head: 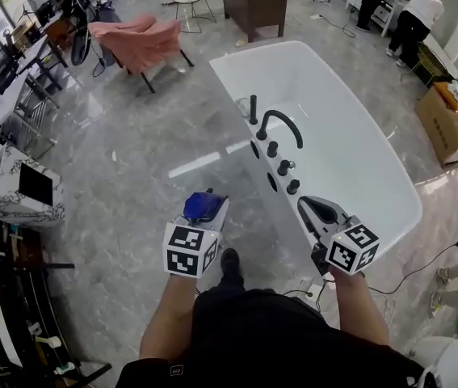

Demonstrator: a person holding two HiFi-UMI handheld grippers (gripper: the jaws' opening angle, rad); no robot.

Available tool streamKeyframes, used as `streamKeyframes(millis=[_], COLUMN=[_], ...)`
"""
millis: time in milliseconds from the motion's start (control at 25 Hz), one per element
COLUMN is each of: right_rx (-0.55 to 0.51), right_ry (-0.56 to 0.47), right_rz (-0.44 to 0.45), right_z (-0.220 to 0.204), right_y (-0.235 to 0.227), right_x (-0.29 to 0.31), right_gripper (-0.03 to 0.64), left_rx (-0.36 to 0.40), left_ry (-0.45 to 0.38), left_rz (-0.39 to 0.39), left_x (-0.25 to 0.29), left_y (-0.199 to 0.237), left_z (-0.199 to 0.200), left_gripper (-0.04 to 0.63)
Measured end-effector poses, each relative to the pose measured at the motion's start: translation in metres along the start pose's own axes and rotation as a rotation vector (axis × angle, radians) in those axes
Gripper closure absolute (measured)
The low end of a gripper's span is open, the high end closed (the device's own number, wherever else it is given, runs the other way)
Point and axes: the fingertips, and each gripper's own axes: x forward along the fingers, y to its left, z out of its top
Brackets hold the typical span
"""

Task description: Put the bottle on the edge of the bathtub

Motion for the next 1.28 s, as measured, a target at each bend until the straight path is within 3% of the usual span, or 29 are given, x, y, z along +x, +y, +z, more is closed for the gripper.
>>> streamKeyframes(millis=[320, 560, 720, 960, 1280], right_rx=[0.017, 0.005, -0.014, 0.068, 0.132], right_ry=[0.018, 0.036, 0.069, 0.024, 0.011], right_rz=[-0.070, -0.138, -0.184, -0.247, -0.300], right_z=[0.018, 0.015, 0.011, 0.001, -0.032], right_y=[-0.020, -0.031, -0.047, -0.075, -0.103], right_x=[0.069, 0.090, 0.080, 0.042, -0.014], right_gripper=[0.604, 0.604, 0.604, 0.604, 0.604], left_rx=[0.046, 0.065, 0.059, 0.062, 0.123], left_ry=[0.010, 0.039, 0.062, 0.087, 0.147], left_rz=[-0.052, -0.118, -0.174, -0.235, -0.307], left_x=[0.047, 0.079, 0.099, 0.126, 0.152], left_y=[0.068, 0.087, 0.070, 0.027, -0.048], left_z=[0.021, 0.019, 0.016, 0.018, 0.002], left_gripper=[0.431, 0.431, 0.432, 0.431, 0.431])
